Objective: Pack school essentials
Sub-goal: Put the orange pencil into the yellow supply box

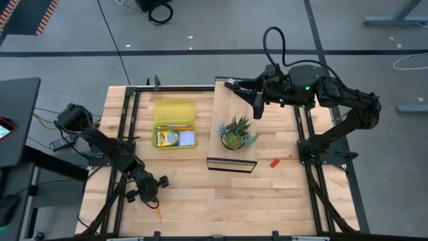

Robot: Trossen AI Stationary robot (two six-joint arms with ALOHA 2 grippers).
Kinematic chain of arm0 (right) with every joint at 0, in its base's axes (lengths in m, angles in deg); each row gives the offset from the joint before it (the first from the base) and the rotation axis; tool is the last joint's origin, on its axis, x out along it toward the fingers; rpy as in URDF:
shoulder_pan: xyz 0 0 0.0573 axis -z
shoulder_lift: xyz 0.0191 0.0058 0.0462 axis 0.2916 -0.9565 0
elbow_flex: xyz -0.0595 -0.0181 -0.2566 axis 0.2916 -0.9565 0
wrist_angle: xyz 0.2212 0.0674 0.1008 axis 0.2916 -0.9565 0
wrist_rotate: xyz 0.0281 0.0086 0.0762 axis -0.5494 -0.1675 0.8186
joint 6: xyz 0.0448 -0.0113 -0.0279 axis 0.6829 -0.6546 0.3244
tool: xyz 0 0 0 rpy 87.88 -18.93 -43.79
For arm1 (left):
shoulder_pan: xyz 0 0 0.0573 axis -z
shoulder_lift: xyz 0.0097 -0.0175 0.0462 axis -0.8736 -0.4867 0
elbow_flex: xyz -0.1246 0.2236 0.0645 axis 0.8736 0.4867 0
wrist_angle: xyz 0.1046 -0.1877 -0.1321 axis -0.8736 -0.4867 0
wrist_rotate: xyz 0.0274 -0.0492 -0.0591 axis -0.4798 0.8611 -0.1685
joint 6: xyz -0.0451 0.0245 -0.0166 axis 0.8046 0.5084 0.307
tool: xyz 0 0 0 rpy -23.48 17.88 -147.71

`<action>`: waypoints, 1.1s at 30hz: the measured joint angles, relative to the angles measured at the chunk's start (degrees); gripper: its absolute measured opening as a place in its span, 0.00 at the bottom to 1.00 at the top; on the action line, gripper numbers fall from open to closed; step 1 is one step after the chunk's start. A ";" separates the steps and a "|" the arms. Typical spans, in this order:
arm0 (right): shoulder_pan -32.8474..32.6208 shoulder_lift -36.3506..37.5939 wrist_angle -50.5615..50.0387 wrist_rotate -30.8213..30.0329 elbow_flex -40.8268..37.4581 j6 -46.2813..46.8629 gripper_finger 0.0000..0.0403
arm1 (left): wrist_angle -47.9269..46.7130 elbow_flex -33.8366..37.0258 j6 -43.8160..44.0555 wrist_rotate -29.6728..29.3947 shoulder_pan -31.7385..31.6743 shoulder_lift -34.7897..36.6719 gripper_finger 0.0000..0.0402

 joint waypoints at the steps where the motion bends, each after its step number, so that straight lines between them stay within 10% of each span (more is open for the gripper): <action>1: 0.00 0.00 0.00 0.00 0.00 0.11 0.47 | 0.00 0.00 0.03 0.00 0.00 0.00 0.02; 26: 0.00 0.00 0.22 1.18 0.00 0.48 0.47 | -19.50 -7.82 4.92 -7.82 -8.12 15.24 0.00; 33: 0.01 0.00 1.53 1.19 0.00 -0.39 0.47 | -7.43 -6.21 1.39 -9.93 -12.11 12.33 0.13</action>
